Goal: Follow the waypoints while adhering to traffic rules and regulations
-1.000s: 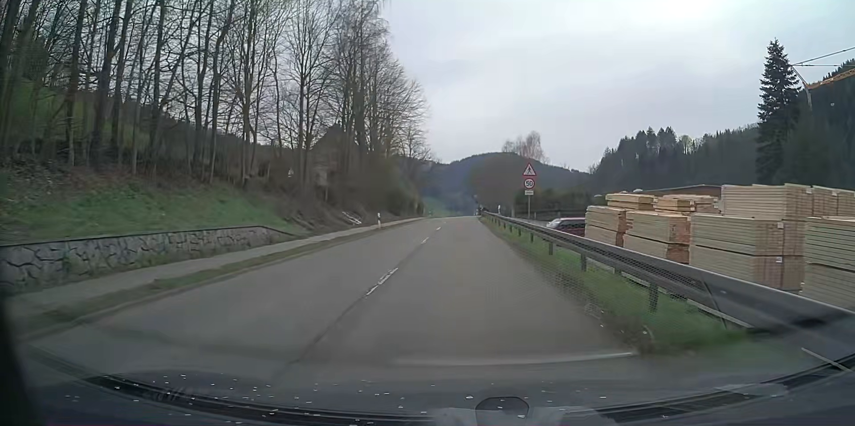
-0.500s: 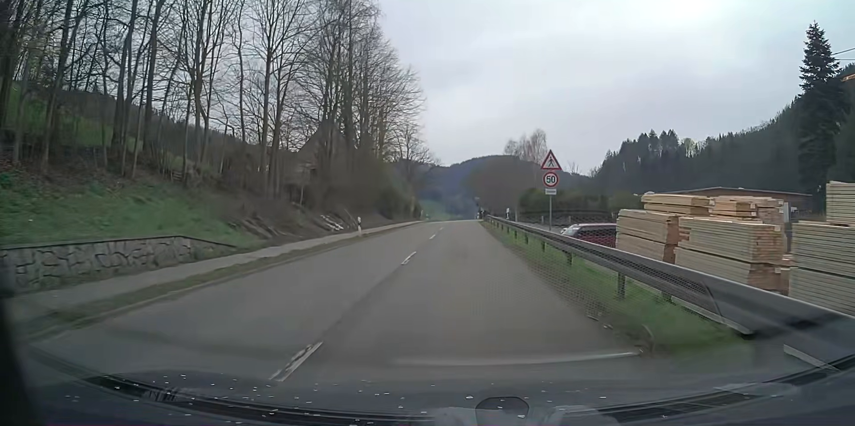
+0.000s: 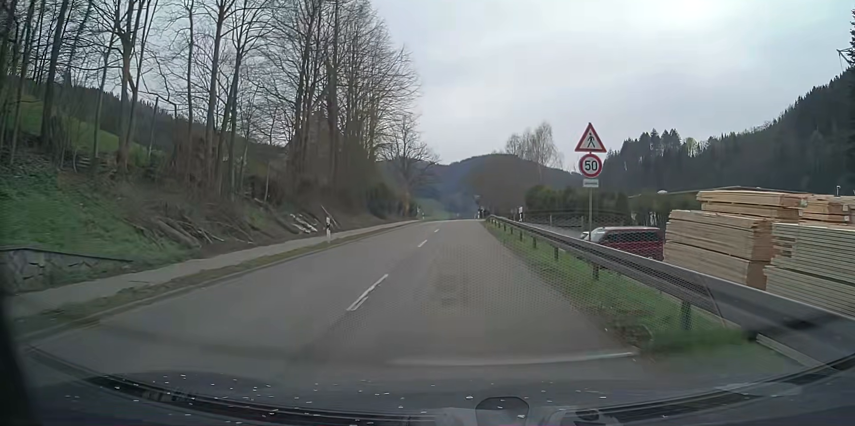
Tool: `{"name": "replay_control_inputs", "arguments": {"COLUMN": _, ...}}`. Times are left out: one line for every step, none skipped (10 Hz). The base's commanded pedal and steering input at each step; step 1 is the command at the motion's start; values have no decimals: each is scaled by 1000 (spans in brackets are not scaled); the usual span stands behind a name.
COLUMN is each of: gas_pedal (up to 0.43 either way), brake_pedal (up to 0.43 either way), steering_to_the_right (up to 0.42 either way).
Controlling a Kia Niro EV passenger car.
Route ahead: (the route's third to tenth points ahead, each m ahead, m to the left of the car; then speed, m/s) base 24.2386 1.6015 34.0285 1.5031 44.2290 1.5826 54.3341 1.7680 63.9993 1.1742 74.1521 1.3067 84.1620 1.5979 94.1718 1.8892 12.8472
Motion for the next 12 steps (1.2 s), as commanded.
{"name": "replay_control_inputs", "arguments": {"gas_pedal": 169, "brake_pedal": 0, "steering_to_the_right": -2}}
{"name": "replay_control_inputs", "arguments": {"gas_pedal": 220, "brake_pedal": 0, "steering_to_the_right": -2}}
{"name": "replay_control_inputs", "arguments": {"gas_pedal": 220, "brake_pedal": 0, "steering_to_the_right": -2}}
{"name": "replay_control_inputs", "arguments": {"gas_pedal": 220, "brake_pedal": 0, "steering_to_the_right": -2}}
{"name": "replay_control_inputs", "arguments": {"gas_pedal": 220, "brake_pedal": 0, "steering_to_the_right": -2}}
{"name": "replay_control_inputs", "arguments": {"gas_pedal": 220, "brake_pedal": 0, "steering_to_the_right": -2}}
{"name": "replay_control_inputs", "arguments": {"gas_pedal": 220, "brake_pedal": 0, "steering_to_the_right": -2}}
{"name": "replay_control_inputs", "arguments": {"gas_pedal": 220, "brake_pedal": 0, "steering_to_the_right": -2}}
{"name": "replay_control_inputs", "arguments": {"gas_pedal": 220, "brake_pedal": 0, "steering_to_the_right": -2}}
{"name": "replay_control_inputs", "arguments": {"gas_pedal": 220, "brake_pedal": 0, "steering_to_the_right": -2}}
{"name": "replay_control_inputs", "arguments": {"gas_pedal": 220, "brake_pedal": 0, "steering_to_the_right": -2}}
{"name": "replay_control_inputs", "arguments": {"gas_pedal": 220, "brake_pedal": 0, "steering_to_the_right": -2}}
